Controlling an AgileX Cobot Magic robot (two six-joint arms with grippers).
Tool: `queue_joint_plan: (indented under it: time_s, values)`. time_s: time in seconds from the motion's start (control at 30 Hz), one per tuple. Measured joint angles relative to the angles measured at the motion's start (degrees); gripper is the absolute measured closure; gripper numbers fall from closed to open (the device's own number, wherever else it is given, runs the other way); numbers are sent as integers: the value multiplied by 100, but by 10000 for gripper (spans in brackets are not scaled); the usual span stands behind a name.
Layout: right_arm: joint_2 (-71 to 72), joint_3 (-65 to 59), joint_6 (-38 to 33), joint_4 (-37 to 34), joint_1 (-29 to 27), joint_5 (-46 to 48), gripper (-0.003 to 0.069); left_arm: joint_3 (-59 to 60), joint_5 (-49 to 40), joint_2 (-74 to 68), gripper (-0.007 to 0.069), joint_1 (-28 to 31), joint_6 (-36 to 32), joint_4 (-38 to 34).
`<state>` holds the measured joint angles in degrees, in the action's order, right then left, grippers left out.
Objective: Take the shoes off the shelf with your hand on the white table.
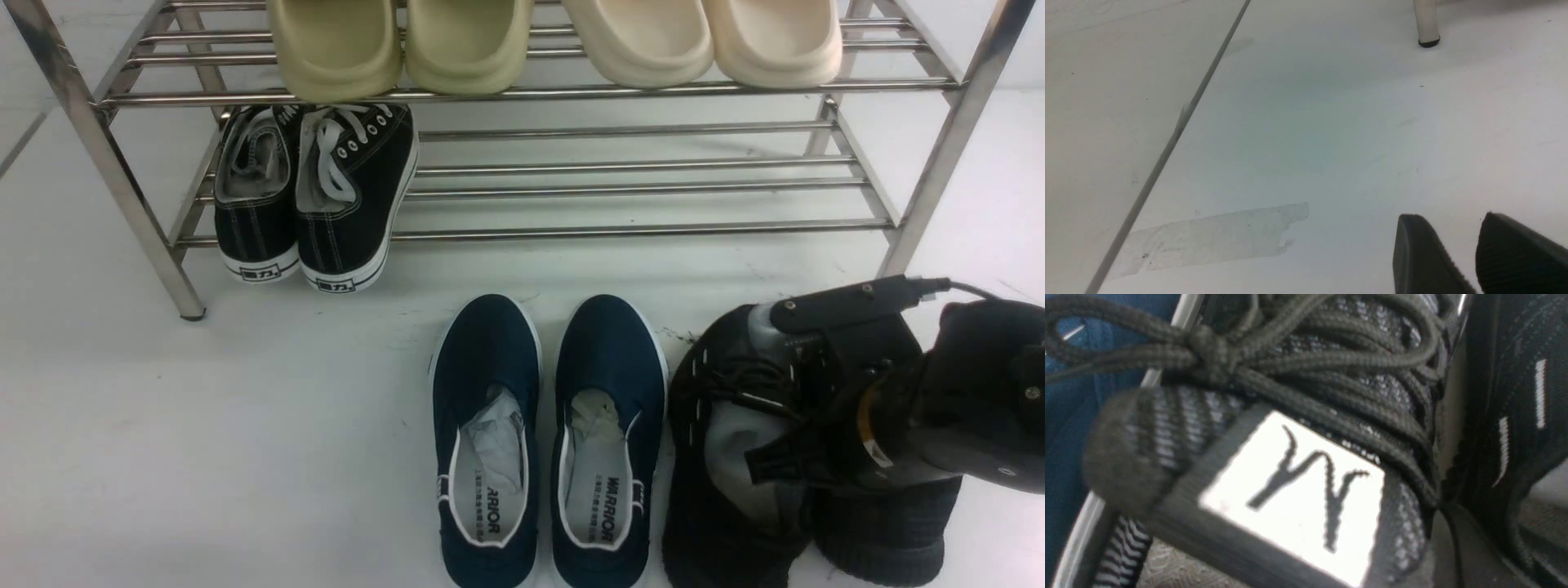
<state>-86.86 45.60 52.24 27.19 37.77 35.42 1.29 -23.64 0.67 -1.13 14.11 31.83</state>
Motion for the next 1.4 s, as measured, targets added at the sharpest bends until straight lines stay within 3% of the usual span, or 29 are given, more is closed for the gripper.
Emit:
queue_joint_plan:
  time_s: [0.23, 0.4, 0.53, 0.57, 0.63, 0.8, 0.9, 1.07, 1.4]
  values:
    - [49, 37, -344, -20, 0, 270, 629, 0, 0, 0, 383, 0, 0, 0]
    - [184, 37, -515, -177, 0, 601, 577, 0, 0, 0, 383, 0, 0, 0]
    - [223, 37, -688, -418, 0, 579, 440, 0, 0, 0, 383, 0, 0, 0]
    - [223, 37, -699, -435, 0, 579, 440, 0, 0, 0, 383, 0, 0, 0]
    - [223, 37, -823, -612, 0, 579, 288, 0, 0, 0, 383, 0, 0, 0]
    - [223, 153, -841, -809, 0, 821, 88, 0, 0, 0, 383, 0, 0, 0]
    - [223, 501, -869, -884, 0, 1300, 12, 0, 0, 0, 383, 0, 0, 0]
    - [300, 1188, -1177, -981, 0, 2134, 6, 0, 0, 0, 383, 0, 0, 0]
    - [604, 2489, -1881, -1080, 0, 3403, 114, 0, 0, 0, 383, 0, 0, 0]
